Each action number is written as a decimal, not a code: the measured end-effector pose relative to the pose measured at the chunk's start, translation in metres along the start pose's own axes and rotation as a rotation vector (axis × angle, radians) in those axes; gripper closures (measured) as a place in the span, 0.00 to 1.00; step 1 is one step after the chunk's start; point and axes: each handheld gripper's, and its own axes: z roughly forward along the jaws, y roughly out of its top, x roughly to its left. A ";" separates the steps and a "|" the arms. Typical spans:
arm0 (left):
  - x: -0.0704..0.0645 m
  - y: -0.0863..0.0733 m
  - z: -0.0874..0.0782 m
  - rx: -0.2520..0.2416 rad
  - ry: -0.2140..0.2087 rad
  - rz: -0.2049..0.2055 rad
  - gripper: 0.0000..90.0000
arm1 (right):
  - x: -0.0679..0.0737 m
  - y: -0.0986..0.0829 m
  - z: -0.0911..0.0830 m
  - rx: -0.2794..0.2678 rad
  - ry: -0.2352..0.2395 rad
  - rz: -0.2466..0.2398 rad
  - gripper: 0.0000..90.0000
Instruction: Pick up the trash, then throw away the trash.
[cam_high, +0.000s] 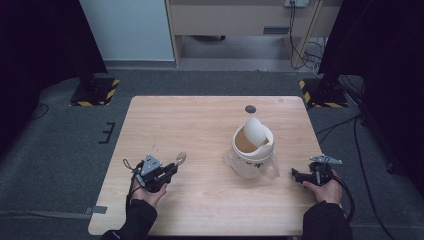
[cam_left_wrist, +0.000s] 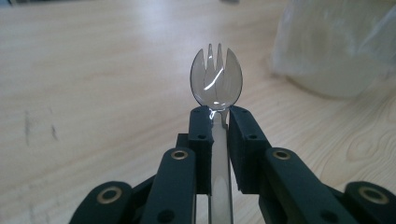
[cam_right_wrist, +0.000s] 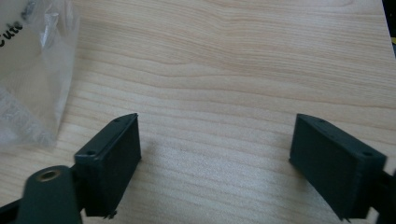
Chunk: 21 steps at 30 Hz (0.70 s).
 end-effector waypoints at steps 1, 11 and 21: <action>0.000 0.003 -0.003 -0.020 -0.004 0.000 0.88 | 0.000 0.000 -0.001 0.003 0.001 0.000 0.22; -0.007 0.026 -0.025 -0.220 -0.034 0.047 0.88 | -0.001 0.015 -0.018 -0.114 0.023 0.050 0.27; -0.018 0.043 -0.032 -0.312 -0.055 0.110 0.88 | 0.006 0.041 -0.048 -0.331 0.078 0.068 0.26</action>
